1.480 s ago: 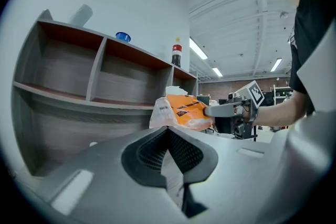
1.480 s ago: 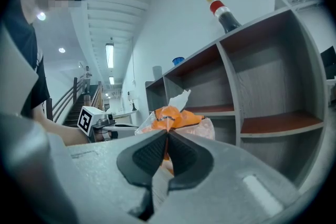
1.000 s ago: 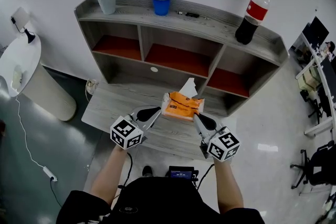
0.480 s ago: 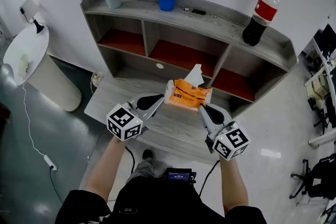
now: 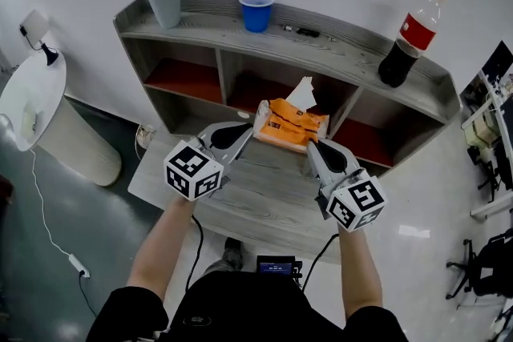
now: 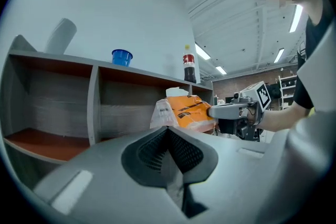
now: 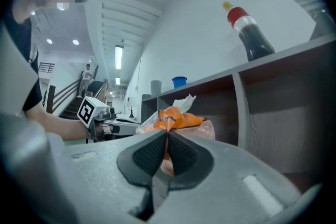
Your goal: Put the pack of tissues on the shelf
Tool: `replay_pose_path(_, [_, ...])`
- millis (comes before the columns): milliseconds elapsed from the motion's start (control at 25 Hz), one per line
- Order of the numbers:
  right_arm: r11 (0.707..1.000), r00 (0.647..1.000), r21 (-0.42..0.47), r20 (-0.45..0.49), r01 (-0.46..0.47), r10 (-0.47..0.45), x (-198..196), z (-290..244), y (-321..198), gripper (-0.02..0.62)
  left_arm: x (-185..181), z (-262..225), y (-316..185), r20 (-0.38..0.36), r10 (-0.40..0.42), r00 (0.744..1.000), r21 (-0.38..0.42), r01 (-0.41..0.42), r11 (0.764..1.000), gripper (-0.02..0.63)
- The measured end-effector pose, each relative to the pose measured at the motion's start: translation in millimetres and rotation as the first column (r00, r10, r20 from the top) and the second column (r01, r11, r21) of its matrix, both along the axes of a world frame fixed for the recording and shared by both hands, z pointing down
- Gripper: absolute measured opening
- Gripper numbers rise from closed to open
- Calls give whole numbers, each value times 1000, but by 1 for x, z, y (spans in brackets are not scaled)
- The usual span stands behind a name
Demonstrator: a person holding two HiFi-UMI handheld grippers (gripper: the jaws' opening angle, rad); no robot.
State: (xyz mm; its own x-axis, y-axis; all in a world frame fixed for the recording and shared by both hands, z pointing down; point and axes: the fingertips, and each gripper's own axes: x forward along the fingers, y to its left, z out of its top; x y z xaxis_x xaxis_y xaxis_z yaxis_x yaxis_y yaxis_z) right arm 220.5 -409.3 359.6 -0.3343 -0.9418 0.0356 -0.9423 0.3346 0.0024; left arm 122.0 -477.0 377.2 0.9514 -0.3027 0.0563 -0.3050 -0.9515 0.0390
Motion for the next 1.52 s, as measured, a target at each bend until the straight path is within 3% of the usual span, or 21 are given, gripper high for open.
replay_pose_path(680, [983, 986, -73, -10, -168, 167, 29, 28, -76, 5, 34, 29, -78, 38, -39, 999, -62, 41, 997, 0])
replay_pose_path(1520, [965, 973, -131, -86, -225, 215, 37, 64, -117, 6, 48, 55, -98, 88, -3, 996, -86, 11, 996, 0])
